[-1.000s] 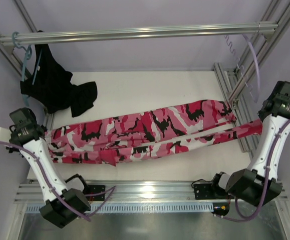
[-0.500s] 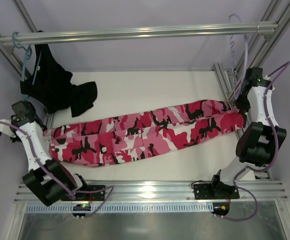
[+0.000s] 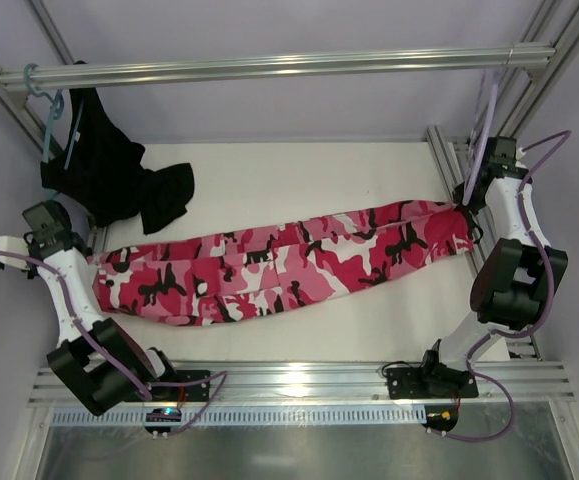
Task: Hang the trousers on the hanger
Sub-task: Fold the trousers
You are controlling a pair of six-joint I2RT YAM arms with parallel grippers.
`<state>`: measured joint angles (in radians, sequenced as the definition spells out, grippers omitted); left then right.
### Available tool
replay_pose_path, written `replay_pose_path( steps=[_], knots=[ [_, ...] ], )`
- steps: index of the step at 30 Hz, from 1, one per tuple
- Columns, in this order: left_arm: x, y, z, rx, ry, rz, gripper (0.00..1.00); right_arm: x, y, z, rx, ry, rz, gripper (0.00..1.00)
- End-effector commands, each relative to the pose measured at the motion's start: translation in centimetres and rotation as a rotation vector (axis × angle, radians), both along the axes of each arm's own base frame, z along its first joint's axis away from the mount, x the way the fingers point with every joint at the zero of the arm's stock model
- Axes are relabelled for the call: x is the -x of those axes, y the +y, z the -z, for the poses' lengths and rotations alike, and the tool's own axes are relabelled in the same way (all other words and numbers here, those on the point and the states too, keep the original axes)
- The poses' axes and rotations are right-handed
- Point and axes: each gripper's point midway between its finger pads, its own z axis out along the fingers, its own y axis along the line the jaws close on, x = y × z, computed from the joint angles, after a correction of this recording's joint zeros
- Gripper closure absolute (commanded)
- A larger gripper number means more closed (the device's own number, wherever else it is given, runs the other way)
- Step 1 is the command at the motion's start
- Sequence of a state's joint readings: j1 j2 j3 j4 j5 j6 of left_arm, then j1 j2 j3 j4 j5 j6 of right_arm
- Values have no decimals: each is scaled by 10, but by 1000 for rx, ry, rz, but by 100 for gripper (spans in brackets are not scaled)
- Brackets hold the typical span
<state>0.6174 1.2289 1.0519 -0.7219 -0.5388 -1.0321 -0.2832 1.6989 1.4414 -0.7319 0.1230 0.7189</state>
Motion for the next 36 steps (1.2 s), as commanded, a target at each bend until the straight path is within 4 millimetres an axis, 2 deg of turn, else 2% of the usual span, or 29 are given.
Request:
replay_pose_path(
  steps=[1,10,14,20,22,26,27,31,33,34,35,36],
  knots=[
    [-29,24,-32,-106,-185,-30,99,-35,0,-45,6,-224,-16,96],
    [-35,30,-28,-140,-263,-69,99,-54,-4,-46,25,-282,-41,96],
    [-39,35,-18,-133,-258,-83,99,-63,-8,-50,47,-320,-43,96],
    [-55,41,-27,-158,-332,-65,99,-68,-10,-48,57,-331,-43,96],
    [-63,40,-26,-147,-350,-39,99,-70,-11,-44,54,-316,-41,96],
    [-79,43,-10,-93,-324,-13,99,-67,-13,-31,48,-272,-24,96],
    [-83,44,0,-74,-307,-5,100,-69,-12,-30,45,-271,-28,97],
    [-93,44,8,-63,-311,34,100,-74,-8,-14,34,-231,-40,96],
    [-95,44,12,-67,-309,53,100,-77,-5,-14,45,-232,-48,90],
    [-98,46,8,-83,-322,62,99,-76,-6,-14,48,-231,-47,87],
    [-99,45,7,-89,-318,81,100,-76,-6,-16,52,-234,-46,79],
    [-102,45,5,-91,-328,90,93,-76,-7,-18,57,-235,-42,71]
  ],
)
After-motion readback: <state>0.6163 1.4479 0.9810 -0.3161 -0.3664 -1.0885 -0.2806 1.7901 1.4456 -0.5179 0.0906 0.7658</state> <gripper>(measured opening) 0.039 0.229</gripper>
